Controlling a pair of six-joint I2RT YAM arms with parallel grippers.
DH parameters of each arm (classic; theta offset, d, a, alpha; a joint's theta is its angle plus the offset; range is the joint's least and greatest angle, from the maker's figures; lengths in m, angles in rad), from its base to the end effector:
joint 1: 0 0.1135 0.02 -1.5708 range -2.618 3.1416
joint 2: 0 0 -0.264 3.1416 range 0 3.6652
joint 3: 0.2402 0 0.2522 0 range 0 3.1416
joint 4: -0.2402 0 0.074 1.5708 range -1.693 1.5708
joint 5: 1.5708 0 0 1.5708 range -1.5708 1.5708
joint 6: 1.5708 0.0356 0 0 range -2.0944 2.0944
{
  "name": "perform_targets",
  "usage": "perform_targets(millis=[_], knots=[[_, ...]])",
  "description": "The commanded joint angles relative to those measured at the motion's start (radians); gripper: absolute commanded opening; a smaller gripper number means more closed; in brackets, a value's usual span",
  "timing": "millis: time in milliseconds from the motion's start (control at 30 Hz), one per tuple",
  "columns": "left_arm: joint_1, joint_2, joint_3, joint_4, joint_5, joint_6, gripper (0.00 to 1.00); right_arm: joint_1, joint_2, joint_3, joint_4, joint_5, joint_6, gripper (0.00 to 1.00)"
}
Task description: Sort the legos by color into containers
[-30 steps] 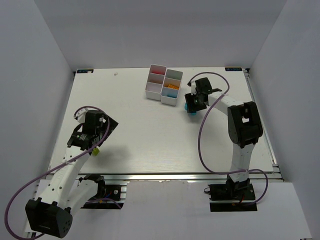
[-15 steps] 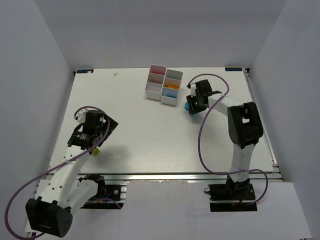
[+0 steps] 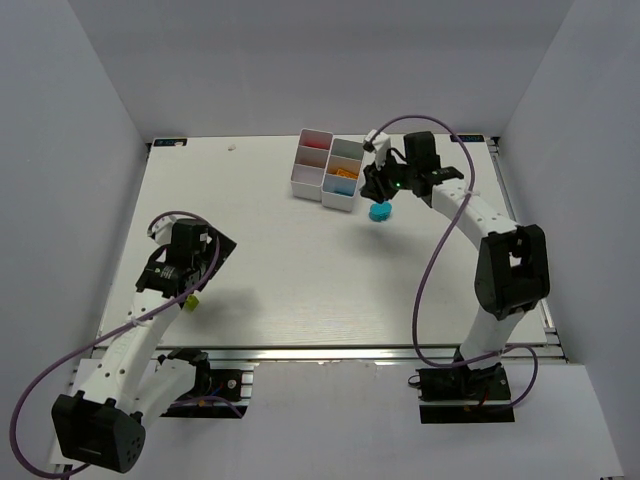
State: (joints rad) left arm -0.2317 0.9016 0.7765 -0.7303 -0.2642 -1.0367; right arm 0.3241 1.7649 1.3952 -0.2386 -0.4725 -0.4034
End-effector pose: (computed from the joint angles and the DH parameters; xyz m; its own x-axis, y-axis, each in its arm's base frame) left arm 0.1752 -0.0318 0.2677 -0.4213 -0.7543 -0.5036 -0.6044 0.6475 -0.4642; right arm 0.3814 0.1452 0.2796 -0.2480 -0.4520 -0.8568 -0.7991 0.5955 -0.0829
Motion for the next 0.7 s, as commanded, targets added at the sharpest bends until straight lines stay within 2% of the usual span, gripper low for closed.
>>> perform_targets(millis=[0, 400, 500, 533, 667], knots=[[0.005, -0.009, -0.002, 0.025, 0.006, -0.006, 0.98, 0.026, 0.085, 0.099, 0.07, -0.051, -0.064, 0.0], [0.005, -0.038, -0.017, 0.022, 0.002, -0.026, 0.98, 0.09, 0.272, 0.306, 0.114, 0.064, -0.089, 0.0], [0.006, -0.041, -0.02, 0.016, 0.0, -0.026, 0.98, 0.096, 0.283, 0.298, 0.14, 0.094, -0.098, 0.12], [0.005, -0.041, -0.02, 0.017, 0.0, -0.028, 0.98, 0.096, 0.288, 0.298, 0.143, 0.103, -0.101, 0.21], [0.006, -0.043, -0.022, 0.012, 0.002, -0.028, 0.98, 0.098, 0.301, 0.294, 0.148, 0.126, -0.112, 0.43]])
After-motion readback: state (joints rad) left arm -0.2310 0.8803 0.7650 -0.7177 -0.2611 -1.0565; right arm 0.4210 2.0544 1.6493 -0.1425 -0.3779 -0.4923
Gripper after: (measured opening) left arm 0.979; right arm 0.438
